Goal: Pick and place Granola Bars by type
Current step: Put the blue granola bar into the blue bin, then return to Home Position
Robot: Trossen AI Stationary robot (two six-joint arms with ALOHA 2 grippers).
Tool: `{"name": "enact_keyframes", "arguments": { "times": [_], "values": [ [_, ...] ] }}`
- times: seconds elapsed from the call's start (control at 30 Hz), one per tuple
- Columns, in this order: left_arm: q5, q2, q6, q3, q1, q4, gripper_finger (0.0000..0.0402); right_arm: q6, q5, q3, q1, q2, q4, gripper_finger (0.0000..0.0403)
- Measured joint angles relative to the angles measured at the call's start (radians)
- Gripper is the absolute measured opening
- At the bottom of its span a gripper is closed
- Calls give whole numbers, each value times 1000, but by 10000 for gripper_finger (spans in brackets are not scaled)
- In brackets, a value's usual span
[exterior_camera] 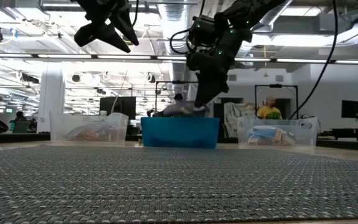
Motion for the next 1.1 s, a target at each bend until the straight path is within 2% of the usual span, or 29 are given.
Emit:
{"name": "enact_keyframes", "arguments": {
  "times": [0.33,0.57,0.7,0.8,0.9,1.1],
  "values": [
    [0,0,0,0,0,4,127,-8,-1,0,24,-16,6,142],
    [11,0,-19,0,5,30,127,-11,3,0,96,-120,-1,176],
    [11,0,139,0,-6,145,127,-33,6,-22,152,-247,9,185],
    [100,-22,298,0,-17,229,127,-41,19,-109,201,-370,33,188],
    [201,-65,400,-3,-26,283,127,8,33,-262,240,-514,103,189],
    [228,-226,437,-133,-63,333,127,183,25,-607,282,-827,371,186]
  ]
}}
